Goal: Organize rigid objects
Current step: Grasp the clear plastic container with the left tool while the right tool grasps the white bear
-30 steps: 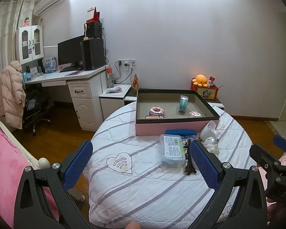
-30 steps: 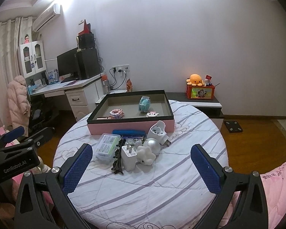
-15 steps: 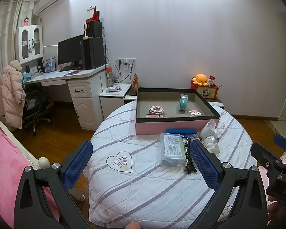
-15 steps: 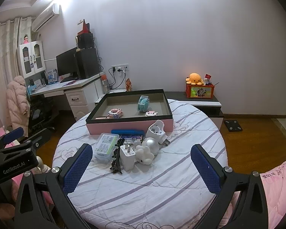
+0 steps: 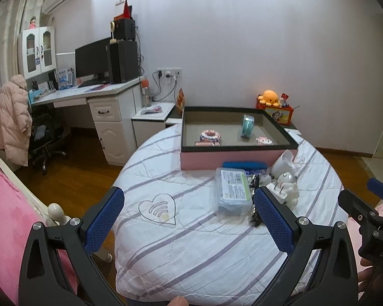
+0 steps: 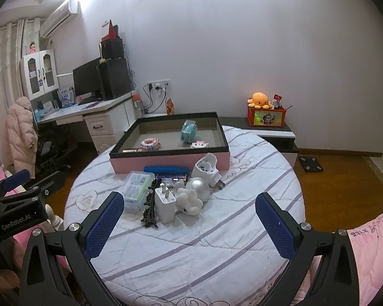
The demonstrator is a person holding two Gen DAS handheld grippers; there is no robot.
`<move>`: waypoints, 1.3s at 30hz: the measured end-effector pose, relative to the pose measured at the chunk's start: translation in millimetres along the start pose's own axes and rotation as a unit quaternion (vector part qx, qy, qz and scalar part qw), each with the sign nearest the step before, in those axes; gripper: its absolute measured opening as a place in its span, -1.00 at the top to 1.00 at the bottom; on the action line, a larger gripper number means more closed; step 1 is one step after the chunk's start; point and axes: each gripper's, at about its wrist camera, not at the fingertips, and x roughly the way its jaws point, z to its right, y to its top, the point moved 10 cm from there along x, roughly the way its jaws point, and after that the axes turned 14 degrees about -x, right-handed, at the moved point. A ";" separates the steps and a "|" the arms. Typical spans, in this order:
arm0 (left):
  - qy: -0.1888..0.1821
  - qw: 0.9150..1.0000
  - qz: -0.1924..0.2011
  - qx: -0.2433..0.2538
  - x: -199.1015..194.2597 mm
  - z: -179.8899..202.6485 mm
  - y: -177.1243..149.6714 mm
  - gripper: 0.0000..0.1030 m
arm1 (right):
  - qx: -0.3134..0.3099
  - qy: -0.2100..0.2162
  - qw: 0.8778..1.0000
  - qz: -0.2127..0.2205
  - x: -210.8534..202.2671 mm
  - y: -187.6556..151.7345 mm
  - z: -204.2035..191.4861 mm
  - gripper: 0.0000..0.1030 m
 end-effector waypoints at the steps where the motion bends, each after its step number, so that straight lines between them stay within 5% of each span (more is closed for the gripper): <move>1: 0.000 1.000 -0.005 0.000 5.5 1.6 -0.4 -1.00 | 0.000 0.000 1.000 -0.003 2.2 -1.5 0.5 -1.00; 14: -0.022 0.996 -0.078 0.034 81.6 27.8 -39.4 -1.00 | -0.003 0.024 0.996 -0.082 67.3 -47.5 3.7 -1.00; 33: -0.020 0.989 -0.140 0.043 148.6 39.6 -55.8 -0.98 | 0.009 0.023 0.993 -0.116 106.7 -63.6 19.1 -1.00; 39: -0.019 0.988 -0.154 0.026 157.4 28.0 -53.4 -0.54 | 0.000 0.028 0.993 -0.114 118.5 -53.1 18.8 -0.92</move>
